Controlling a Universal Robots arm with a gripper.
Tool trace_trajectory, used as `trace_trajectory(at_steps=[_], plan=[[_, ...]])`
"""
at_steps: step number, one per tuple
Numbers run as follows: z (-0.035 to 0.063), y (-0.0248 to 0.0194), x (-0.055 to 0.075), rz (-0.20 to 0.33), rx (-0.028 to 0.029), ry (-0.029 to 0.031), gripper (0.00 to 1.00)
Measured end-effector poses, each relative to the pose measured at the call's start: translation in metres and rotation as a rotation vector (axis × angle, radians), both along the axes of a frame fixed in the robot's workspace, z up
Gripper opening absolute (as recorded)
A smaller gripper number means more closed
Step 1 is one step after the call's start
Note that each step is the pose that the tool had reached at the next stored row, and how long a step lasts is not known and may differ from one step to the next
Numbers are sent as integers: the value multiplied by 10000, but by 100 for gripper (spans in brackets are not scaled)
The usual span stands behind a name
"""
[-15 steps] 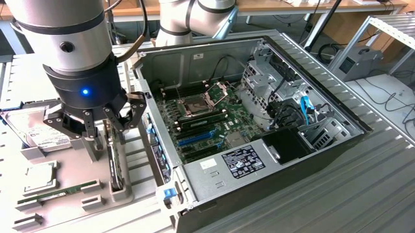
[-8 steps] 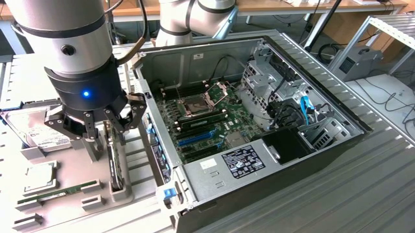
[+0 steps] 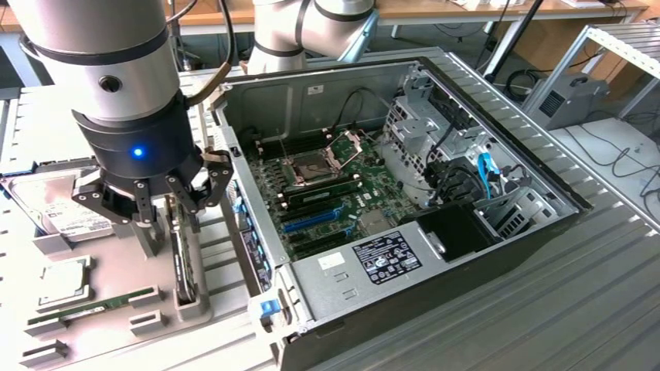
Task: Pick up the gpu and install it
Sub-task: 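Pick up the gpu and move the gpu toward the slot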
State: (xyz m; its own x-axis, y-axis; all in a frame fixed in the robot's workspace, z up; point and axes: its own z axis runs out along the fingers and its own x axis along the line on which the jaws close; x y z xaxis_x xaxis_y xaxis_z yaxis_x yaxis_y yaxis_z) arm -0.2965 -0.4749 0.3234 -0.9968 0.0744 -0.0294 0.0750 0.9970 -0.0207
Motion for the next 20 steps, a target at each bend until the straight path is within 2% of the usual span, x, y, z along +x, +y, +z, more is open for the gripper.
trace_trajectory(at_steps=[20], plan=[[-93,0,0,0,0,1,42]])
